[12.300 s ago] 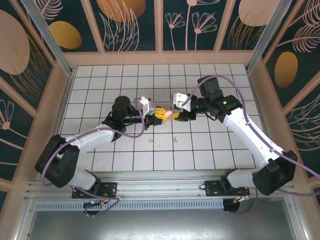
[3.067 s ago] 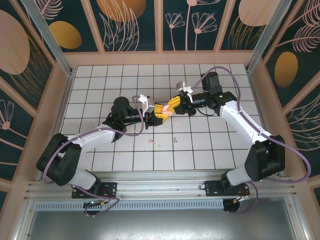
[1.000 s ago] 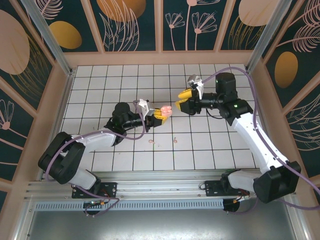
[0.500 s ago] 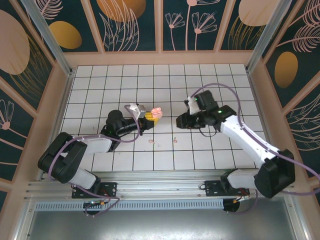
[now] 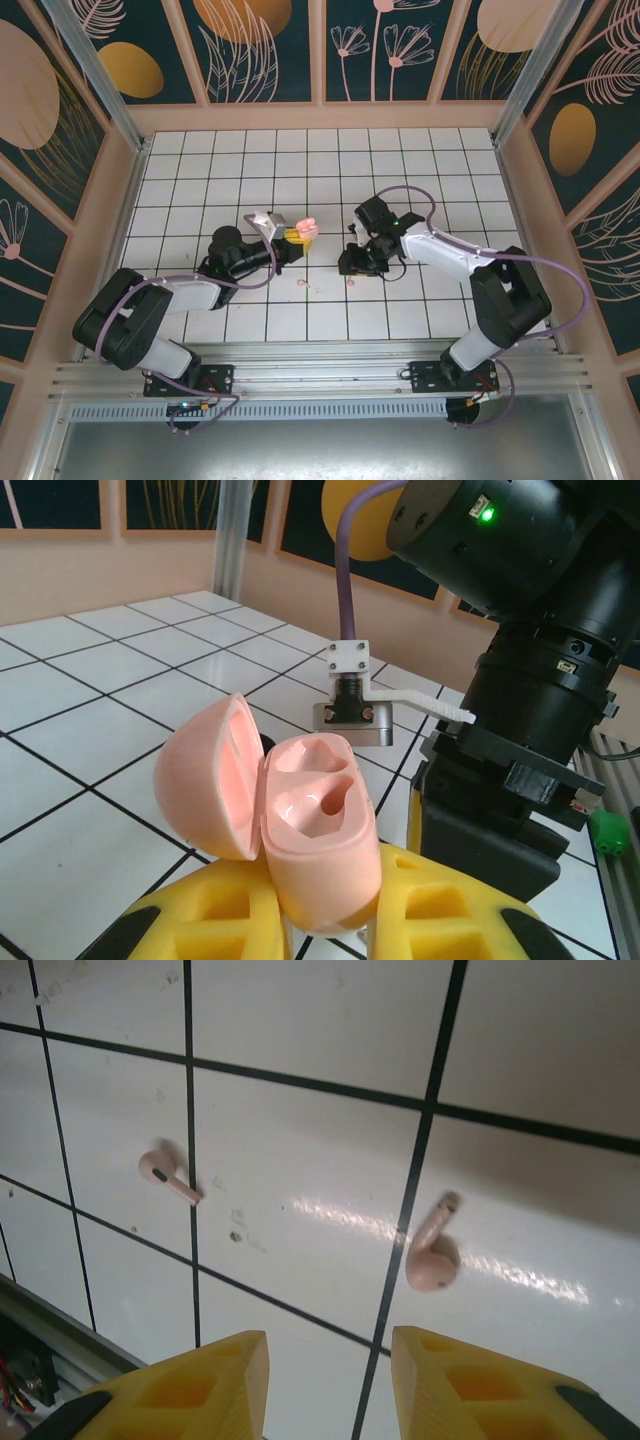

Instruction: Insert the wireless bluetooth earbuds into the charging case

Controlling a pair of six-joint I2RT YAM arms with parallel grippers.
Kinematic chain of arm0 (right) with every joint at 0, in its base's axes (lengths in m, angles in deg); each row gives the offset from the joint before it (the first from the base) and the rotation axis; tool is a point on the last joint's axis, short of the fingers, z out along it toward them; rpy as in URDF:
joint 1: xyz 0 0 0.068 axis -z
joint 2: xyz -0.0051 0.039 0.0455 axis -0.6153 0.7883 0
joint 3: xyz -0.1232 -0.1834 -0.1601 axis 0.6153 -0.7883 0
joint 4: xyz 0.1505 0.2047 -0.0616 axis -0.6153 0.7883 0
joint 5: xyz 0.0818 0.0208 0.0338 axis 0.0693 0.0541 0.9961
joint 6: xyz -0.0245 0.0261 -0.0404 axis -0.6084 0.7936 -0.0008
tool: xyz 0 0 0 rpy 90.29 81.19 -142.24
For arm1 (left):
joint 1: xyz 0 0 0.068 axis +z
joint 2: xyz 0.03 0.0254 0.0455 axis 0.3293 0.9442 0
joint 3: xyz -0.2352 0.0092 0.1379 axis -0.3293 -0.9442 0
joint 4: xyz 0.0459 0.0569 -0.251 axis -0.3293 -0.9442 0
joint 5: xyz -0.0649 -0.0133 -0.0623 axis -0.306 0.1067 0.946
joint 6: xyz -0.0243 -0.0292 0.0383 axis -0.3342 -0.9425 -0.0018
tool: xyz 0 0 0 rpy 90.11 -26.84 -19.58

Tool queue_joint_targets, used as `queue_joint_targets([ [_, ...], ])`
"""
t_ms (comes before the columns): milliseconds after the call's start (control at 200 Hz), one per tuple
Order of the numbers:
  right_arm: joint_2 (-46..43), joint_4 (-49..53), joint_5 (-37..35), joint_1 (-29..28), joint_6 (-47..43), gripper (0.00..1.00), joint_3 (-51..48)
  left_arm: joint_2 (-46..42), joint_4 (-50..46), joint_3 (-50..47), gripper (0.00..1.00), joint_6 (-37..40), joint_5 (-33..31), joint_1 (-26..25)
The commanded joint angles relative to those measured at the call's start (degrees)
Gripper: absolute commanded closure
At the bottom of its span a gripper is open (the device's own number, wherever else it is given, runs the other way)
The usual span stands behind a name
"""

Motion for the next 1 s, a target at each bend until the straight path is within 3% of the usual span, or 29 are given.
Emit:
queue_joint_targets([
  [0, 1.78, -0.43, -3.71, -0.46, -6.77, 0.6, 2.96, -1.52, 2.43, -0.67, 0.93, -0.82, -0.65, 0.75],
  [160, -1.71, 0.8, -8.05, 0.18, -29.61, 0.56, 3.57, -2.22, 2.42, -0.92, 0.93, -0.72, 0.01, 1.07],
  [300, -6.85, -1.58, -0.44, 5.37, -47.15, 0.51, 3.29, -2.68, 1.8, -0.67, 0.93, 0.57, 1.39, 1.07],
  [400, -9.05, 0.02, 4.71, 7.44, -66.26, 0.49, 2.24, -3.17, 1.17, -0.34, 0.93, 1.29, 1.76, 1.09],
  [571, -7.0, 5.35, -0.73, 6.44, -93.21, 0.51, 0.86, -4.46, -1.98, 0.38, 0.93, 3.04, 1.53, 1.06],
  [706, -3.02, 5.33, -8.98, 2.79, -101.99, 0.5, -0.06, -4.63, -2.11, 0.38, 0.93, 3.13, 1.57, 1.07],
  [996, 4.1, 1.48, -8.05, -0.8, -107.56, 0.46, 0.22, -4.09, -1.8, 0.38, 0.93, 2.7, 1.85, 1.07],
])
